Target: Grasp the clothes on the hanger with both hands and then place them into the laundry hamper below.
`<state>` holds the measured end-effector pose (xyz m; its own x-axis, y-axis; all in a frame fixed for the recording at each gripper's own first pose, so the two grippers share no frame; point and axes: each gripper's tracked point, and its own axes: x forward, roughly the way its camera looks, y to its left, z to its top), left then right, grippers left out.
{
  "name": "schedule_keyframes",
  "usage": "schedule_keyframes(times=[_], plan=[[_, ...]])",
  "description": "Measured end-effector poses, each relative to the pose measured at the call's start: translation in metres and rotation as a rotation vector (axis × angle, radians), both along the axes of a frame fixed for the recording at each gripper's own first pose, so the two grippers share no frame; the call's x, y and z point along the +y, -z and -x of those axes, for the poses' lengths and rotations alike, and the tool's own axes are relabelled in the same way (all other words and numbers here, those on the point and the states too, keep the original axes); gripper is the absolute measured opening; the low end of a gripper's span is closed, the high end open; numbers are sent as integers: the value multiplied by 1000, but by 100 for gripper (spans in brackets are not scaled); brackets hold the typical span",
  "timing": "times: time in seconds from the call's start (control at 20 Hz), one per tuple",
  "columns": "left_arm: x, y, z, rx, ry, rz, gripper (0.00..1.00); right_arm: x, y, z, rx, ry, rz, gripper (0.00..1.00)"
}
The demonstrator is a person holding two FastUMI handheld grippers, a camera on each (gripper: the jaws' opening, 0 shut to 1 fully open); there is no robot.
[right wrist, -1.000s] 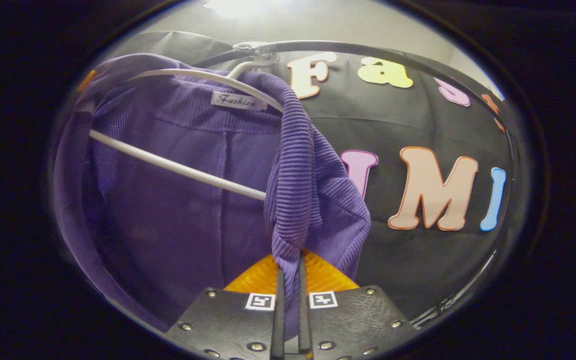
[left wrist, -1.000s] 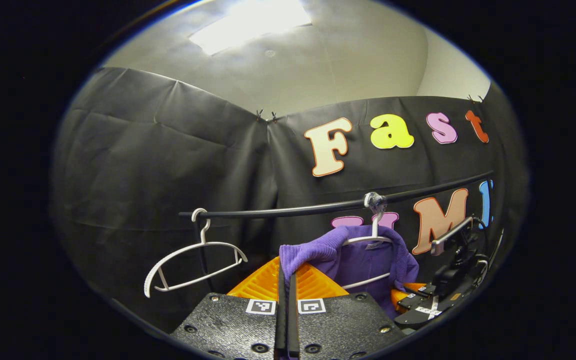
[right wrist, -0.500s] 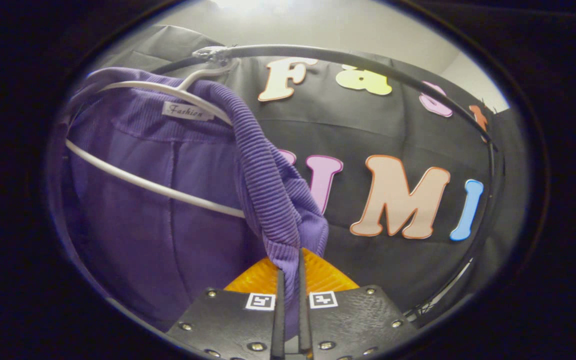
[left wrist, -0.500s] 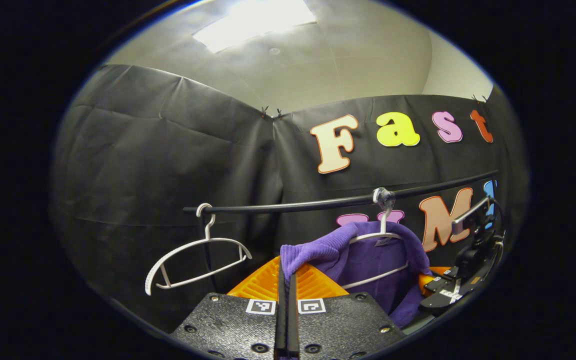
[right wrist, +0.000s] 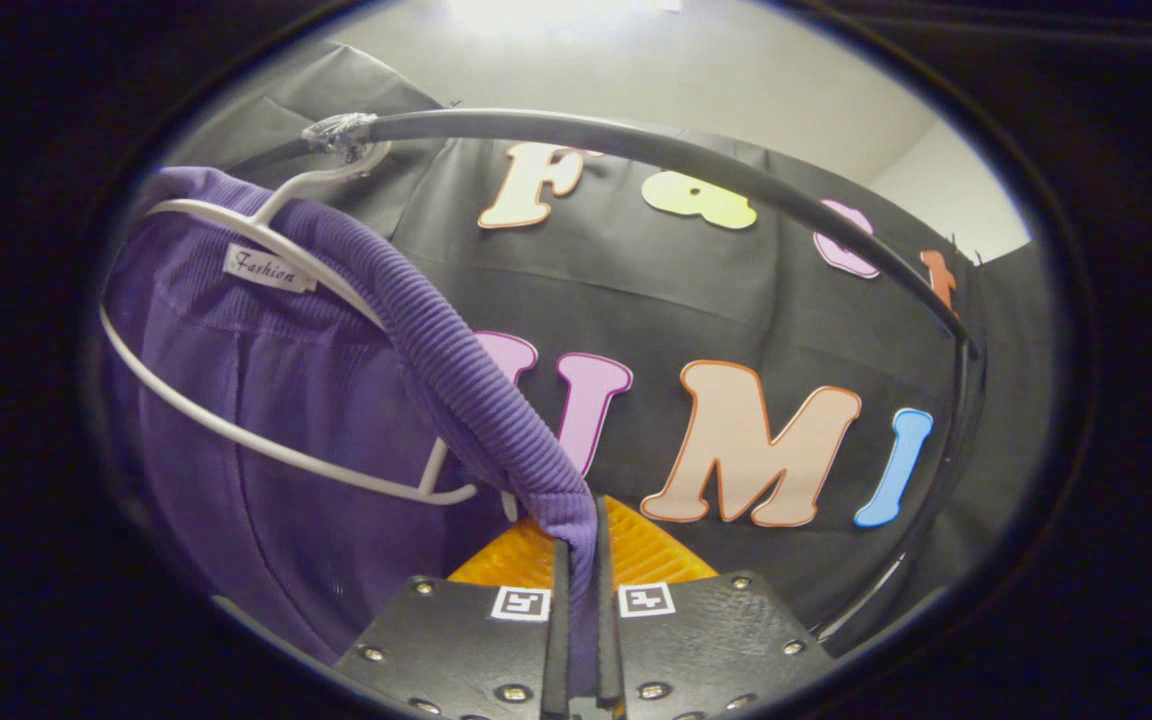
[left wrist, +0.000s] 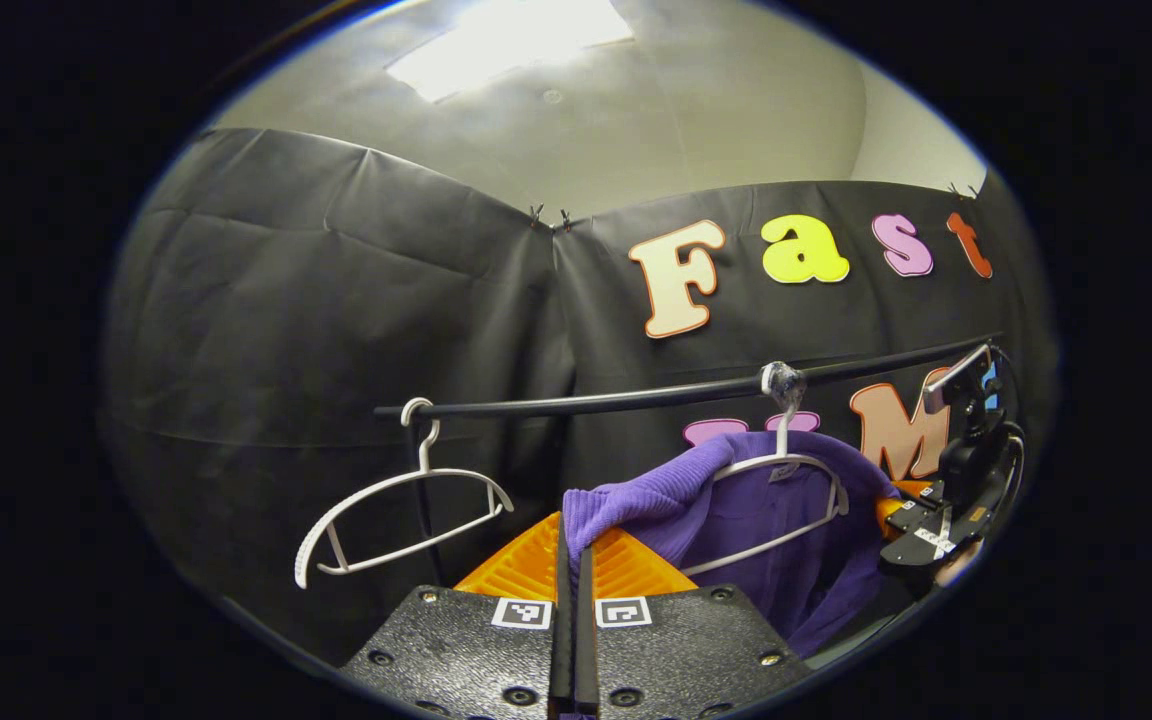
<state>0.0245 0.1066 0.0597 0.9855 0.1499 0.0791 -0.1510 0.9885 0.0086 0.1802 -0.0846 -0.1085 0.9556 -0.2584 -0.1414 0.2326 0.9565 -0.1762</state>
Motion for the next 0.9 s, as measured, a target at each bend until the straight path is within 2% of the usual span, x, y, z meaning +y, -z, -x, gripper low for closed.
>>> schedule_keyframes(times=[0.5,0.7,0.9], plan=[[8,2,-7,10,-32,-9,2,-16,-22,-45,-83,-3,55,11],[10,4,-10,7,-38,-66,2,-15,-16,-59,-90,-39,112,11],[19,2,-17,2,-46,-110,0,-9,-7,-67,-76,-78,85,11]])
